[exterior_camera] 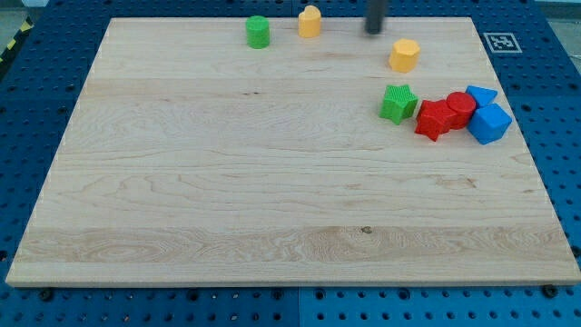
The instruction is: Slide the yellow hexagon diagonally to the green star
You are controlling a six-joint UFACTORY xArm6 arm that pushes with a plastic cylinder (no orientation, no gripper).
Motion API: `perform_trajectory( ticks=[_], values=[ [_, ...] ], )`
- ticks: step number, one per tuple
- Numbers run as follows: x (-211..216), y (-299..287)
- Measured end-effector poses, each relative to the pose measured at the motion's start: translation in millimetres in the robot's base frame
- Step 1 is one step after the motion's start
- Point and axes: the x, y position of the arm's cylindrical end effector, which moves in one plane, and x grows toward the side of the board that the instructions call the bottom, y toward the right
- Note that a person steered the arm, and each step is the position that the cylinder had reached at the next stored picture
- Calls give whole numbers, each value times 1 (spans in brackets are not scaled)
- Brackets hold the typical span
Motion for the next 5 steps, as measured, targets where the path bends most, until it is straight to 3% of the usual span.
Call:
perform_trajectory(
  ticks=[1,2,3,4,5],
  values=[
    [14,50],
    [60,16],
    [82,-65],
    [72,-101],
    [68,-53]
  ],
)
